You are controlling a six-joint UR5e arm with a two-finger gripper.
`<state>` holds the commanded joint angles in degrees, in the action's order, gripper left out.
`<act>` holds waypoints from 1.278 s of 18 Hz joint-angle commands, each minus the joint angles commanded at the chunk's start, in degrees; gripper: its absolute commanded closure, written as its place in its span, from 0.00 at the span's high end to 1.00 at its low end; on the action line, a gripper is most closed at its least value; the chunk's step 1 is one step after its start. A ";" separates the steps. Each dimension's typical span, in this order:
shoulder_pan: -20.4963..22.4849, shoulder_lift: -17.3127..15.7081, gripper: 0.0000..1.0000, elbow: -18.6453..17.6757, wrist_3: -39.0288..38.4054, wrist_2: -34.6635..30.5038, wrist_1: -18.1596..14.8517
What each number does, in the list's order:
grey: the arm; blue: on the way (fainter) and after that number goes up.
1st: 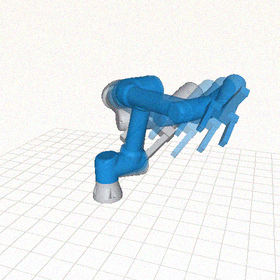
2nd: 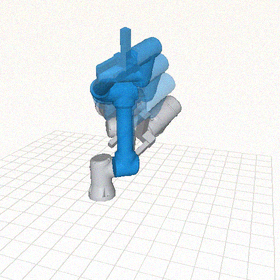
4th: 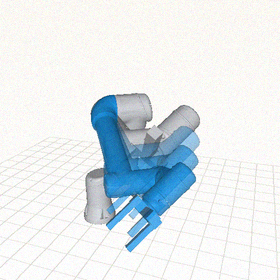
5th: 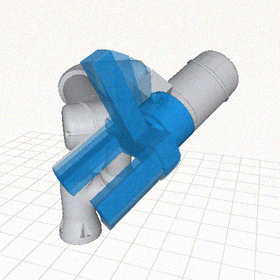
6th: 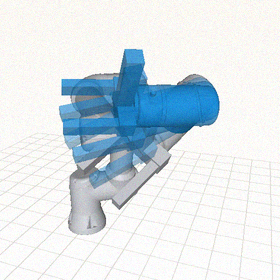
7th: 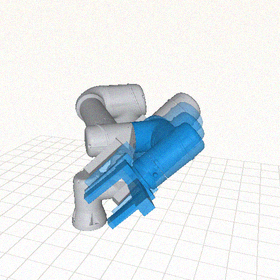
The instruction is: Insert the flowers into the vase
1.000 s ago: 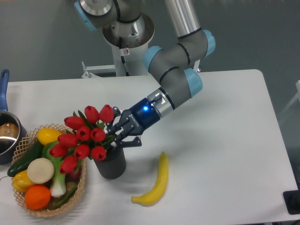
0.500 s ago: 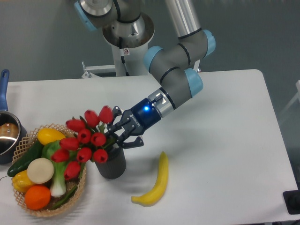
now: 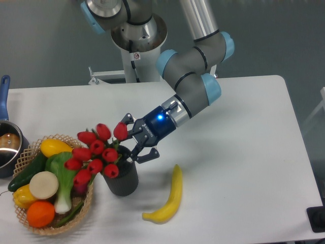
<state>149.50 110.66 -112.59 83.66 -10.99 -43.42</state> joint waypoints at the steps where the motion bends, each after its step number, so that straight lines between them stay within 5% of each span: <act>1: 0.44 -0.26 1.00 0.00 0.44 0.00 -0.09; 4: 1.32 -3.24 1.00 -0.09 0.45 -0.26 -0.26; 10: 2.55 -10.62 1.00 0.62 0.01 -15.28 -0.35; 18: 5.45 -26.52 1.00 1.14 -6.93 -41.44 -1.14; 23: 6.42 -30.67 1.00 5.09 -4.40 -56.41 -9.03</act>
<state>155.91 79.98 -107.50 79.26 -67.39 -52.45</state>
